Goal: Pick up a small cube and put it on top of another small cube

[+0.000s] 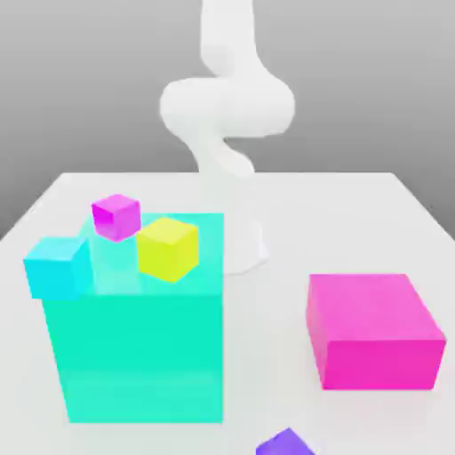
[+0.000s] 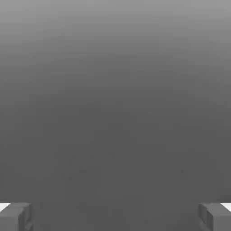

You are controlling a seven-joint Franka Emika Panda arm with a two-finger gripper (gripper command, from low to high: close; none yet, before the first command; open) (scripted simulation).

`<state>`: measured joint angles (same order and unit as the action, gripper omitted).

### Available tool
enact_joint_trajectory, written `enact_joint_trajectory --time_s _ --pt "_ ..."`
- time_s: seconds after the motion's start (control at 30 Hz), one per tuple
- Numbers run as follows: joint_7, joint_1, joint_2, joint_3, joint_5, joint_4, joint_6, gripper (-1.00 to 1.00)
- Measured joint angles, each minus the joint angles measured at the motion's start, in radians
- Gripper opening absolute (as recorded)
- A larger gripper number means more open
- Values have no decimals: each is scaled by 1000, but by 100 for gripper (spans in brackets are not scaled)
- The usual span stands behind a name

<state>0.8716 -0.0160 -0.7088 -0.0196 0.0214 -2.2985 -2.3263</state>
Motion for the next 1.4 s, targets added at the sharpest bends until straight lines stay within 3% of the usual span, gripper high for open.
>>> enact_joint_trajectory --time_s 0.33,0.63,0.93,1.07,1.1,1.4 --pt "325 -59 367 -98 37 6 -106 0" --pt "679 -69 695 -157 -23 11 -202 0" --pt "1045 11 1024 -107 -100 17 -295 0" --pt "1098 42 1169 -76 -124 39 -391 0" --pt "1103 48 1204 -69 -130 46 -419 -100" --pt "1097 44 1160 -75 -120 37 -385 -100"
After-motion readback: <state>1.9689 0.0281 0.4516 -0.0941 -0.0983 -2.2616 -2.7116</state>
